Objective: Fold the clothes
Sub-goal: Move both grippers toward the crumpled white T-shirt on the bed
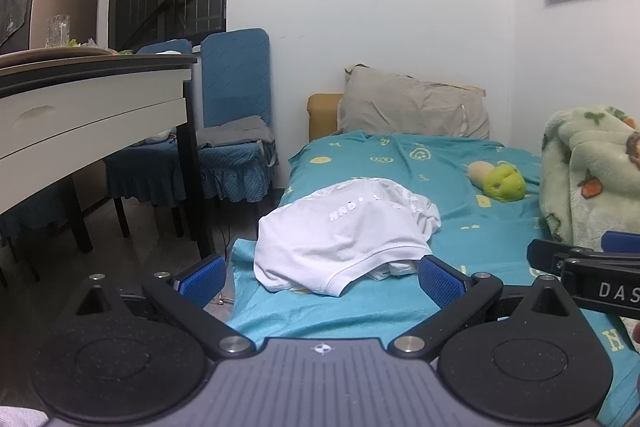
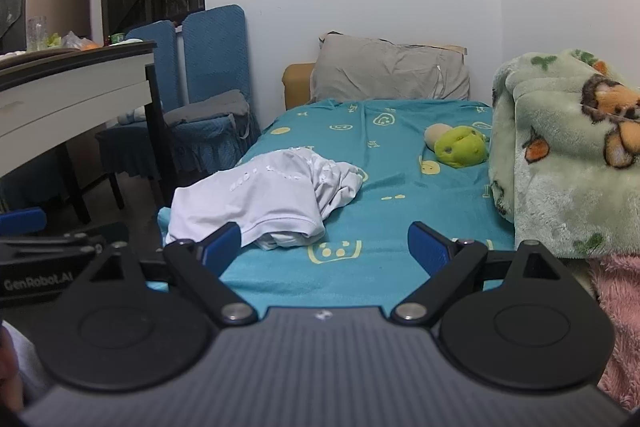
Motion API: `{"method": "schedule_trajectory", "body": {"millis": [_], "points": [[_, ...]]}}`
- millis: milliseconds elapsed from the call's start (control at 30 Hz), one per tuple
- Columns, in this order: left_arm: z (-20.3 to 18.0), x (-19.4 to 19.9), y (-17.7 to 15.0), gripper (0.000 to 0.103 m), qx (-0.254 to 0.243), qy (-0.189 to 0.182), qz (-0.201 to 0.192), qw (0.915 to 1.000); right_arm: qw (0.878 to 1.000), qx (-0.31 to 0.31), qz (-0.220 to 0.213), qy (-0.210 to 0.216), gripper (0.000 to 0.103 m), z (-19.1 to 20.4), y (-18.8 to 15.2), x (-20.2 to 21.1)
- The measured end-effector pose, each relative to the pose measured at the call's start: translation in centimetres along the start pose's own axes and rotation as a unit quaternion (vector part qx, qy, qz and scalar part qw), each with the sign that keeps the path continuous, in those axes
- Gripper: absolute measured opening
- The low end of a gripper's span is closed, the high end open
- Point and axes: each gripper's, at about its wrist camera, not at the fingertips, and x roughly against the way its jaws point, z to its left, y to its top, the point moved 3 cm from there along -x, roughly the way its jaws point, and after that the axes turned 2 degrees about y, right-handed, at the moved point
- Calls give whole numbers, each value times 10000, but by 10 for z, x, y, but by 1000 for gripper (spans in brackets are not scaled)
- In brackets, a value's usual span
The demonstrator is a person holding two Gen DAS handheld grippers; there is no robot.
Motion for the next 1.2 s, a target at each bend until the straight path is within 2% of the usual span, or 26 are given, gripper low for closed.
{"method": "schedule_trajectory", "body": {"millis": [500,1200], "points": [[-7,-5,-4,103,-323,114,132,9993,9994,-336,76,-60,92,-8,-2,-2],[-5,-3,-4,103,-284,62,125,9995,9987,-493,133,-66,92,-12,-4,-4]]}}
